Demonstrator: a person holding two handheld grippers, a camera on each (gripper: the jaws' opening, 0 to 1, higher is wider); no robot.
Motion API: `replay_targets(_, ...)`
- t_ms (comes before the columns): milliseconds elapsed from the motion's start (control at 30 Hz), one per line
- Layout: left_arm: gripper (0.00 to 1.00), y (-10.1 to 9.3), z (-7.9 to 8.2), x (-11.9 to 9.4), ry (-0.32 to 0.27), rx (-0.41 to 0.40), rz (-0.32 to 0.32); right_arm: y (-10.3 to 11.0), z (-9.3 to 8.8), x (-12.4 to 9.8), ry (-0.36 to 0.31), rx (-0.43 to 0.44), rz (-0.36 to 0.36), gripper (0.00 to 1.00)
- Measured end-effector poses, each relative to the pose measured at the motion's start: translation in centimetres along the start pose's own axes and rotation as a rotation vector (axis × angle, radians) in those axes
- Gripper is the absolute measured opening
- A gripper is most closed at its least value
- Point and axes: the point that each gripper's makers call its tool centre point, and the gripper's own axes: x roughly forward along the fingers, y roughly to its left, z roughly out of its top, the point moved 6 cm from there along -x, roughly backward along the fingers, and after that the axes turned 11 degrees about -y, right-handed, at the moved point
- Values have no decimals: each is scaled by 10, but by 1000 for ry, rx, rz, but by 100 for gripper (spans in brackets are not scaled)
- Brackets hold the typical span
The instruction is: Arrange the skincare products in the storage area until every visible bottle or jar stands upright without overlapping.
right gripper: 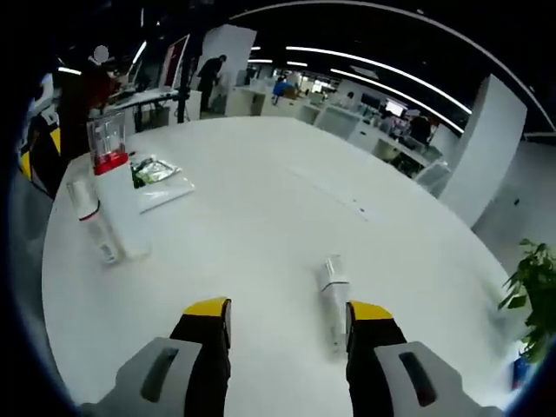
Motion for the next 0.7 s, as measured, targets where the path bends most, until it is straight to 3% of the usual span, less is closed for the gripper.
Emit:
replay_targets(233,43,10,-5,-21,10,-31,82,-18,-6,21,46,36,8,48)
replay_targets(700,45,7,-12,-49,48,-70,174,-39,-26,52,135,109,31,40)
